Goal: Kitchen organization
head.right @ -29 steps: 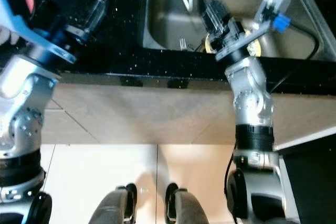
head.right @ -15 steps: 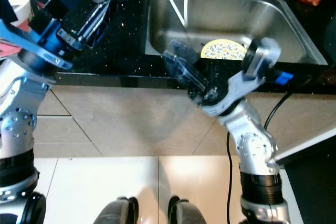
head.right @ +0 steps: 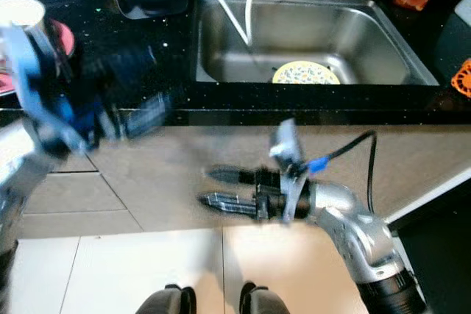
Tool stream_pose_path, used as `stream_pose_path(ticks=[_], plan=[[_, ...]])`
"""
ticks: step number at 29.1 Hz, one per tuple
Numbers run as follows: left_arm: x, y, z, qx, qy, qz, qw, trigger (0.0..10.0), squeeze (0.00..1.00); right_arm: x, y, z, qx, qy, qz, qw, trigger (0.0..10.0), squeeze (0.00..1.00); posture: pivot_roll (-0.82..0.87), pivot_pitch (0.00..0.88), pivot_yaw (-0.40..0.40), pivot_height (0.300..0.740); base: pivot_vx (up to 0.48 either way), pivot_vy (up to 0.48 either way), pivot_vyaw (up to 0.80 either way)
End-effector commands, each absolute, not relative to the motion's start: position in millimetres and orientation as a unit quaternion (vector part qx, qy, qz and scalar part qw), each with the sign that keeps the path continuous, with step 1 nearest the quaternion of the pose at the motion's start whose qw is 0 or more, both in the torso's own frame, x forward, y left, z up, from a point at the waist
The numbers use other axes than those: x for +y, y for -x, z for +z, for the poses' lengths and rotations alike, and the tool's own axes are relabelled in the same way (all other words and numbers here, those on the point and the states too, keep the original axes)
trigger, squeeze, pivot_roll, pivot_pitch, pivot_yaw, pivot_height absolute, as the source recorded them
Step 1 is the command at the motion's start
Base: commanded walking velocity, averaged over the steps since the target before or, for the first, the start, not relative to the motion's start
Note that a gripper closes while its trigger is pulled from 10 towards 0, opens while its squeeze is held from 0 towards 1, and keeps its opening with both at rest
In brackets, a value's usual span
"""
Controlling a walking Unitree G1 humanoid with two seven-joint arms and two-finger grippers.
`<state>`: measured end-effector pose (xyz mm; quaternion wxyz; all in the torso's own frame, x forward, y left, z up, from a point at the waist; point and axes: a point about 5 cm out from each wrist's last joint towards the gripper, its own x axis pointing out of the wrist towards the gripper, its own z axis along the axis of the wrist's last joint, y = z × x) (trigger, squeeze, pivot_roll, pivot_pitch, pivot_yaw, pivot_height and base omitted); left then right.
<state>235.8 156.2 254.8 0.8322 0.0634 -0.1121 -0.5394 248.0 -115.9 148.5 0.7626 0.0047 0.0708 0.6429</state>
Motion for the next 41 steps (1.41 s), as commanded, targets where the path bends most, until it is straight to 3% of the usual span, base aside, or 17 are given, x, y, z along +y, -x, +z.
stream_pose_path(ticks=[1,5,10,12,14,15,22,25,31,41], plan=[[152,-224,243,-0.070,-0.075,-0.585,0.805,10.0,0.00,-119,-247,126,0.118,0.035,0.632,0.765,10.0,0.00,0.06,0.122,-0.045,0.740,0.000,0.000,0.00],[153,-217,210,0.009,-0.073,-0.605,0.793,10.0,0.00,-127,-248,89,0.196,0.072,0.599,0.773,10.0,0.00,0.07,0.122,-0.043,0.740,0.000,0.000,0.00],[156,-225,181,0.059,-0.069,-0.584,0.807,10.0,0.00,-139,-255,61,0.238,0.110,0.538,0.801,10.0,0.00,0.07,0.122,-0.040,0.740,0.000,0.000,0.00],[163,-237,148,0.100,-0.085,-0.536,0.834,10.0,0.00,-150,-259,40,0.266,0.138,0.477,0.826,10.0,0.00,0.06,0.122,-0.036,0.740,0.000,0.000,0.00],[166,-241,140,0.110,-0.093,-0.519,0.842,10.0,0.00,-153,-260,35,0.275,0.142,0.459,0.833,10.0,0.00,0.06,0.122,-0.036,0.740,0.000,0.000,0.00],[169,-252,119,0.126,-0.063,-0.466,0.874,10.0,0.00,-165,-265,18,0.302,0.156,0.389,0.856,10.0,0.00,0.06,0.120,-0.034,0.740,0.000,0.000,0.00],[186,-259,46,0.227,-0.004,-0.334,0.915,10.0,0.00,-199,-258,-19,0.362,0.158,0.211,0.894,10.0,0.00,0.06,0.114,-0.032,0.740,0.000,0.000,0.00],[192,-256,23,0.261,0.009,-0.292,0.920,10.0,0.00,-207,-249,-30,0.381,0.148,0.163,0.898,10.0,0.00,0.05,0.113,-0.032,0.740,0.000,0.000,0.00],[220,-234,-30,0.359,0.012,-0.133,0.924,10.0,0.00,-233,-211,-58,0.433,0.071,-0.012,0.899,10.0,0.00,0.05,0.114,-0.024,0.740,0.000,0.000,0.00],[222,-218,-51,0.402,0.027,-0.072,0.912,10.0,0.00,-242,-181,-74,0.463,0.019,-0.098,0.881,10.0,0.00,0.03,0.107,-0.014,0.740,0.000,0.000,0.00]])
